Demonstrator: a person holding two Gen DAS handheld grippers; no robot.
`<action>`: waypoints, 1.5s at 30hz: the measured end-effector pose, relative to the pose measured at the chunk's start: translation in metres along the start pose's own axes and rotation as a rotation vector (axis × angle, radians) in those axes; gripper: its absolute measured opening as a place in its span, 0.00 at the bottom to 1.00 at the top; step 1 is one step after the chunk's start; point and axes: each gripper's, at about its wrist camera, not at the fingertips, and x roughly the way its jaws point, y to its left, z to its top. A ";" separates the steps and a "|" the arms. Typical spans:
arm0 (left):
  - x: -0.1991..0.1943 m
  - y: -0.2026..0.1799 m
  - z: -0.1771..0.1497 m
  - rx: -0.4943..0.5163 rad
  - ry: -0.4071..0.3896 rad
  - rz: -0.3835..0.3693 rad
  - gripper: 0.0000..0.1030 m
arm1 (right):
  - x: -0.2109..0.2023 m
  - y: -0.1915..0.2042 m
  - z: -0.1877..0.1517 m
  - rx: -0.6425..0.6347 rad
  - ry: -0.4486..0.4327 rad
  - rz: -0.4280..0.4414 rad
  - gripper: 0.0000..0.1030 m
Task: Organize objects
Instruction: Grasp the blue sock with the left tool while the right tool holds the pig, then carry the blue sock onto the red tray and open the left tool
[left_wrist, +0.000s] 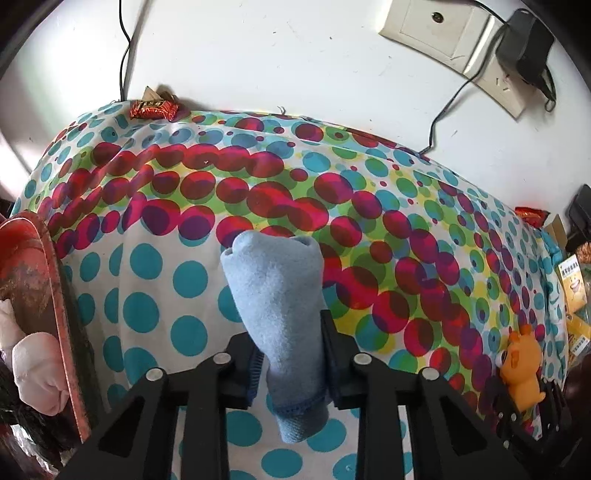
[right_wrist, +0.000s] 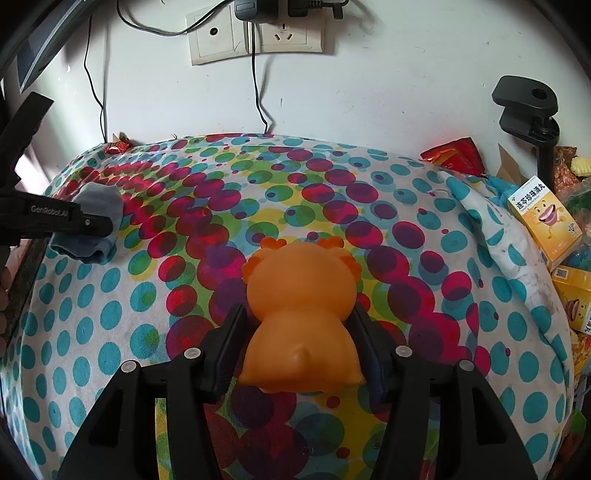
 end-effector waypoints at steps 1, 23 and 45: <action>-0.002 -0.001 -0.002 0.013 -0.002 0.004 0.26 | 0.000 0.000 0.000 0.000 0.000 0.001 0.54; -0.040 -0.022 -0.068 0.261 -0.030 0.091 0.26 | 0.001 0.000 0.000 -0.001 0.001 0.000 0.54; -0.099 0.007 -0.123 0.316 -0.033 0.108 0.26 | 0.001 0.001 0.001 -0.002 0.002 -0.002 0.54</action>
